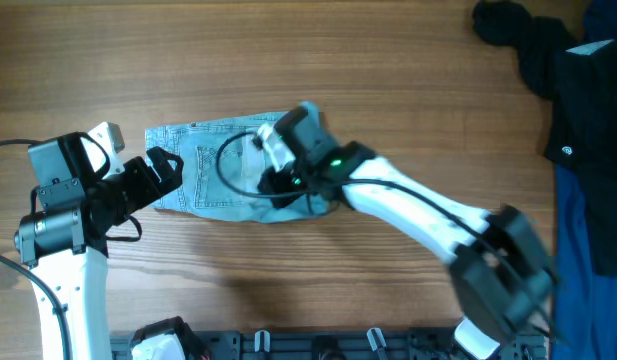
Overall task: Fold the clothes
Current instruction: 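Fold the leg end leftward over the jeans with the right gripper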
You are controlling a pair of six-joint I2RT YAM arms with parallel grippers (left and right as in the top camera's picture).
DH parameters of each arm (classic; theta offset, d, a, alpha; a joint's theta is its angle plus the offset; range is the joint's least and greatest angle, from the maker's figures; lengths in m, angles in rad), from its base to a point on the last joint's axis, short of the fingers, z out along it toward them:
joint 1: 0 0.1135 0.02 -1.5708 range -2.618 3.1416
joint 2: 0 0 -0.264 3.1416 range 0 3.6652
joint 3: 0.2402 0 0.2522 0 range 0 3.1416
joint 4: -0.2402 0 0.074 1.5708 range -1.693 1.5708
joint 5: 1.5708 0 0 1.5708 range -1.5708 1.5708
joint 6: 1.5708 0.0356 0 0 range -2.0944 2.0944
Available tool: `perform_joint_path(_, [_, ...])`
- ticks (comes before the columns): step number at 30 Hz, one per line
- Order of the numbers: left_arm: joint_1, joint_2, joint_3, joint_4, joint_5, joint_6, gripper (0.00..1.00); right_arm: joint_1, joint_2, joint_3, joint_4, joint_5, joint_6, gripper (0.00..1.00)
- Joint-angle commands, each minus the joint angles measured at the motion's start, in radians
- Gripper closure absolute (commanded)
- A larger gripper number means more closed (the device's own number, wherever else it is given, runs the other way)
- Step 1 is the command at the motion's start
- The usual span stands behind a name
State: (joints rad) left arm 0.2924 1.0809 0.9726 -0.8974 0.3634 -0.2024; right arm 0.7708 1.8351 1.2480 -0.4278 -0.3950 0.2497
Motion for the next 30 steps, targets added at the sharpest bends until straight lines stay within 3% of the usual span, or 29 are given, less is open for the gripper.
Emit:
perform_joint_path(1, [-0.007,0.002,0.01,0.002,-0.006,0.015,0.02,0.034,0.093,0.003,-0.024,-0.146,0.038,0.88])
perform_joint_path(2, [-0.007,0.002,0.01,0.003,-0.006,0.015,0.02,0.034,0.086,0.003,-0.024,-0.145,0.03,0.67])
perform_joint_path(4, [-0.007,0.002,0.01,0.006,-0.006,0.015,0.02,0.021,0.041,0.003,-0.018,-0.146,-0.031,0.5])
perform_joint_path(7, [-0.007,0.002,0.01,0.006,-0.006,0.015,0.02,-0.037,-0.126,0.003,0.01,-0.133,-0.072,0.44])
perform_joint_path(8, [-0.007,0.002,0.01,0.006,-0.006,0.015,0.02,-0.068,-0.184,0.003,0.018,-0.077,-0.028,0.62])
perform_joint_path(9, [-0.007,0.002,0.01,0.006,-0.006,0.015,0.02,-0.094,-0.211,0.003,0.016,-0.015,0.033,0.87])
perform_joint_path(10, [-0.007,0.002,0.01,0.006,-0.006,0.015,0.02,-0.114,-0.214,0.003,0.011,0.014,0.068,0.96])
perform_joint_path(14, [-0.007,0.002,0.01,0.002,-0.004,0.011,0.0,-0.109,-0.016,0.002,-0.009,0.004,0.216,0.96])
perform_joint_path(18, [-0.007,0.002,0.01,-0.048,0.013,0.008,0.0,-0.072,0.279,0.002,0.145,-0.275,0.377,0.96])
perform_joint_path(21, [-0.007,0.007,0.01,-0.087,0.014,0.004,0.0,-0.09,0.316,0.002,0.179,-0.32,0.324,0.96])
perform_joint_path(25, [0.043,0.126,0.01,-0.092,-0.019,0.006,0.0,-0.108,0.2,0.002,0.167,-0.299,0.259,0.94])
perform_joint_path(27, [0.134,0.218,0.01,-0.048,0.04,0.011,0.0,-0.108,0.114,0.002,0.124,-0.267,0.204,0.84])
perform_joint_path(30, [0.266,0.383,0.01,0.038,0.141,0.069,0.0,-0.108,-0.097,0.002,0.063,-0.138,0.118,0.36])
